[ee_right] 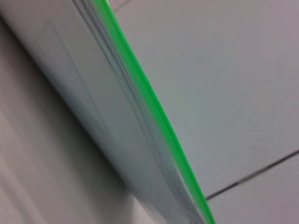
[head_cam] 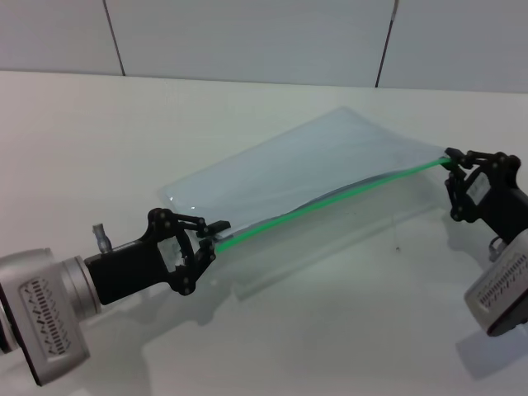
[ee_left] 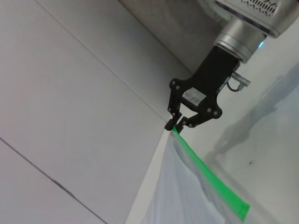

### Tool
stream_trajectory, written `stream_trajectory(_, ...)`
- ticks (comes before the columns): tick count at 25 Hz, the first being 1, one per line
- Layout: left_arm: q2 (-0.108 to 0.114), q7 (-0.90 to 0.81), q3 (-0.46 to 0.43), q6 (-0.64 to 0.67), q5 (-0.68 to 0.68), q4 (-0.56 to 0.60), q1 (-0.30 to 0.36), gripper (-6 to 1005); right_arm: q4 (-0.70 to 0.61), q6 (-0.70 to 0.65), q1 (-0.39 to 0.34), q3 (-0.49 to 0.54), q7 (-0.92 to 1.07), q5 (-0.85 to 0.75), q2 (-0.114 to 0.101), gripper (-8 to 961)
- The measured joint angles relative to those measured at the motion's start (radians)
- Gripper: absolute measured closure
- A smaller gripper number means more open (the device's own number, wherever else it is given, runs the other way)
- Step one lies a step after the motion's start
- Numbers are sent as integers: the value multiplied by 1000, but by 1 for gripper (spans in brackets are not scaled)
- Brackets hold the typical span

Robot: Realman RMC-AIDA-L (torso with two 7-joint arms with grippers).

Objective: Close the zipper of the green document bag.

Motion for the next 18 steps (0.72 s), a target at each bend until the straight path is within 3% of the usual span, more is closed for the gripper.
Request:
stream_trajectory(10, -3, 90, -25, -1, -33, 2, 20, 953, 22, -15, -39, 13, -4, 139, 6, 874)
stream_trajectory(15, -2, 92, -103, 19, -173, 27, 66, 914, 65, -179, -108, 7, 1, 237, 6, 873)
stream_trajectory(18, -3, 82, -171, 56, -264, 37, 94, 847, 103, -320, -163, 11, 25, 243, 7, 763)
